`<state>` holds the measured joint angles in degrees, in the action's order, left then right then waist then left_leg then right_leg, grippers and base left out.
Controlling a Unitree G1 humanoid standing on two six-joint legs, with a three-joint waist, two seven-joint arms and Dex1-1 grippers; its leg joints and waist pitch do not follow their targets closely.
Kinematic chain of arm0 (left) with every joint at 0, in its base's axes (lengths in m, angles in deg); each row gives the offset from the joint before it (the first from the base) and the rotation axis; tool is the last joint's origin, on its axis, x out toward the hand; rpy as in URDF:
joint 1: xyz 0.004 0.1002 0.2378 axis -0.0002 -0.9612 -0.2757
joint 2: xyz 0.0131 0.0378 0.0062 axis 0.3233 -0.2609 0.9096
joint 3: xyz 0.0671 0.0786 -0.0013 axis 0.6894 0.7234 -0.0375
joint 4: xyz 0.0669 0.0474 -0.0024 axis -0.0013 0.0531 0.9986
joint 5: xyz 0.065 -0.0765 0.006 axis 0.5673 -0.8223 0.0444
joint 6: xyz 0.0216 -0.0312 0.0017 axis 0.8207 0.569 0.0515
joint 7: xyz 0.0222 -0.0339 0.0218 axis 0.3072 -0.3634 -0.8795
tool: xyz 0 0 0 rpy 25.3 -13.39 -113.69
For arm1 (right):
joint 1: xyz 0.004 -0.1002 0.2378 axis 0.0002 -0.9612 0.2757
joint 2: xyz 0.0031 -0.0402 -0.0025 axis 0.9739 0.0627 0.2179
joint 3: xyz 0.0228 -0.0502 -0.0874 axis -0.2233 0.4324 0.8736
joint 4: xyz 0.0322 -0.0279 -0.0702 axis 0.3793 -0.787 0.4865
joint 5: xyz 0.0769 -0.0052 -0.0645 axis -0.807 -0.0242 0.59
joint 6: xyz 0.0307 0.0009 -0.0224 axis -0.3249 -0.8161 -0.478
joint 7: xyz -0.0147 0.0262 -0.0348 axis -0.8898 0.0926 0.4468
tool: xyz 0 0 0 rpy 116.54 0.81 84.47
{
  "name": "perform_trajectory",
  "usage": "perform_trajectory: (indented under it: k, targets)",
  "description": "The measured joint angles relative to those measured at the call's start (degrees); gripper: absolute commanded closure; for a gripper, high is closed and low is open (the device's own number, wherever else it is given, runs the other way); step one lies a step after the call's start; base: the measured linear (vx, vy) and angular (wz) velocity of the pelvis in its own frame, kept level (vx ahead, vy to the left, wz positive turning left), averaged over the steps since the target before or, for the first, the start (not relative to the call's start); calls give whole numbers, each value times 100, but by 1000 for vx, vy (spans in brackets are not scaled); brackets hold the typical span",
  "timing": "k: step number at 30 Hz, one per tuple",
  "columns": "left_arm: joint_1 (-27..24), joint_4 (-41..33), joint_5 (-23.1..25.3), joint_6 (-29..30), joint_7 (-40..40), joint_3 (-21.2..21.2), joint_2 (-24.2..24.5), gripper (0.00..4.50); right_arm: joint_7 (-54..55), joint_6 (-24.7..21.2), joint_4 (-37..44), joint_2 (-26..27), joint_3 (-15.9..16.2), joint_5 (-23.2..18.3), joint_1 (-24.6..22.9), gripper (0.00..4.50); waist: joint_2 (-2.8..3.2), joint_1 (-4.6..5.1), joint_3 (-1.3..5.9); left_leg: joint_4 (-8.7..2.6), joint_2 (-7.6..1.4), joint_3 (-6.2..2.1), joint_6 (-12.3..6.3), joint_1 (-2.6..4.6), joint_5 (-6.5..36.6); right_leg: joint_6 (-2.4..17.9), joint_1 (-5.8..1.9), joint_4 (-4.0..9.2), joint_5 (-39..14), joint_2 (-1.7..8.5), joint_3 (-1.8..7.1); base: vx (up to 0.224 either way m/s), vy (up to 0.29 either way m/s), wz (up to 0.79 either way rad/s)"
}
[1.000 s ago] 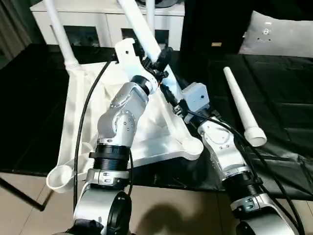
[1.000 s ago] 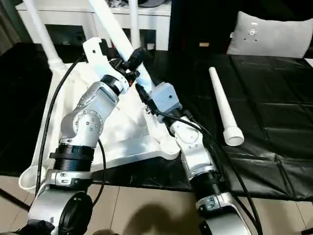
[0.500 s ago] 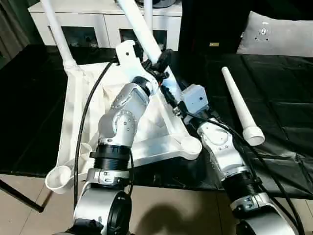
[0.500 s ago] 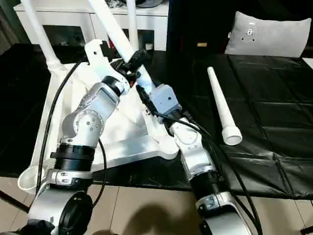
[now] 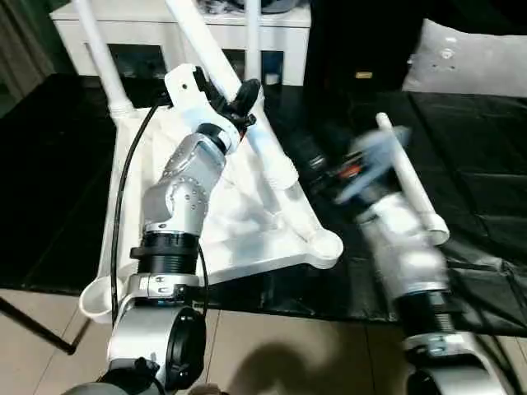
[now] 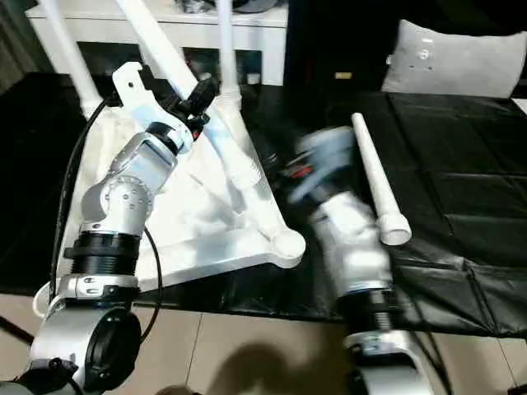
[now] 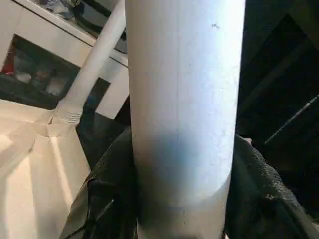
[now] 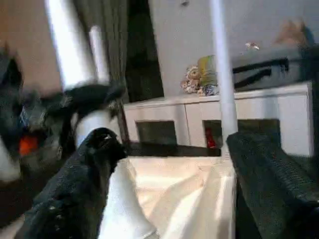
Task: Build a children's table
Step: Pick table leg
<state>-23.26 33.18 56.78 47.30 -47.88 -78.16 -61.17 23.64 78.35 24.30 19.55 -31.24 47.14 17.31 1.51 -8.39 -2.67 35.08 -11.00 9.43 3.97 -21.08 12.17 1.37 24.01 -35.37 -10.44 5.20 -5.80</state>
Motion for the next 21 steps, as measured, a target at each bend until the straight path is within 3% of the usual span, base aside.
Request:
perform_trajectory:
  k: [3,7,11,21]
  targets:
    - [-3,-1,-35,75,50,3,67,265,65,-316,-257,-330,-568,-548,173,20,0,-27,0,4,2,0,-1,-1,-3,4,-1,0,8,2,0,0,0,0]
    - [-8,-1,-41,130,71,-20,178,265,154,-729,-267,-668,-1033,-795,186,1,0,-19,0,3,1,2,0,-3,-4,2,-1,-1,9,2,0,0,0,0]
    - [-12,-6,-56,314,228,10,152,265,124,-1109,-258,-900,-989,-782,185,0,0,10,0,1,0,7,0,-11,-4,2,0,-2,10,1,0,0,0,0]
    - [-78,-235,-448,842,735,60,223,265,-400,-1717,-134,-1146,-683,-772,184,0,0,-34,0,2,0,7,-1,-10,-4,2,5,1,10,2,-1,0,0,0]
